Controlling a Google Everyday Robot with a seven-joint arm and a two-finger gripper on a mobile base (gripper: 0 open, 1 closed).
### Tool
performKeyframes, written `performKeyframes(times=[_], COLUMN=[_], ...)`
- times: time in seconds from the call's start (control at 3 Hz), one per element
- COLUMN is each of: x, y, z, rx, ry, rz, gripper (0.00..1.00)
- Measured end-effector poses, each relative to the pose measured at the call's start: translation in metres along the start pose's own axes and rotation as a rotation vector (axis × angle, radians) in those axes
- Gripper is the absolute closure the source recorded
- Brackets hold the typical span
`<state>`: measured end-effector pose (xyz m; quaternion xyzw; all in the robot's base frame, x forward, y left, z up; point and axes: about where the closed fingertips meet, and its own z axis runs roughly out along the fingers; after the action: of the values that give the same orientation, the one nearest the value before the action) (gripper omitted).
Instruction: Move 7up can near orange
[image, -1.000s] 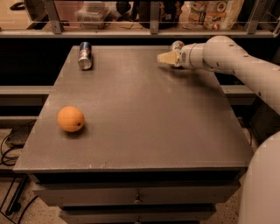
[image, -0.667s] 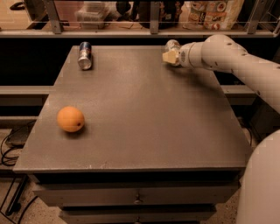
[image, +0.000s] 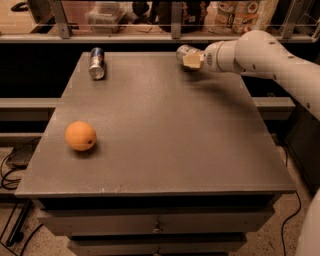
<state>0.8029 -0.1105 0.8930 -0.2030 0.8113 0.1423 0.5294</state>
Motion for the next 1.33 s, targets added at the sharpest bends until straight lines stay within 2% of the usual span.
performKeyframes(times=[0.33,0.67,1.0,1.33], x=[-0.02,-0.019,-0.016,-0.016], y=[0.046,0.088,0.144,0.156], z=[-0.022,-0.044,-0.067,-0.073], rx=[-0.115,-0.227,-0.371,-0.403], ry=[-0.027,-0.03,-0.035,-0.037], rz=[-0.116,-0.172,-0.215,-0.225], gripper=[1.0,1.0,1.0,1.0])
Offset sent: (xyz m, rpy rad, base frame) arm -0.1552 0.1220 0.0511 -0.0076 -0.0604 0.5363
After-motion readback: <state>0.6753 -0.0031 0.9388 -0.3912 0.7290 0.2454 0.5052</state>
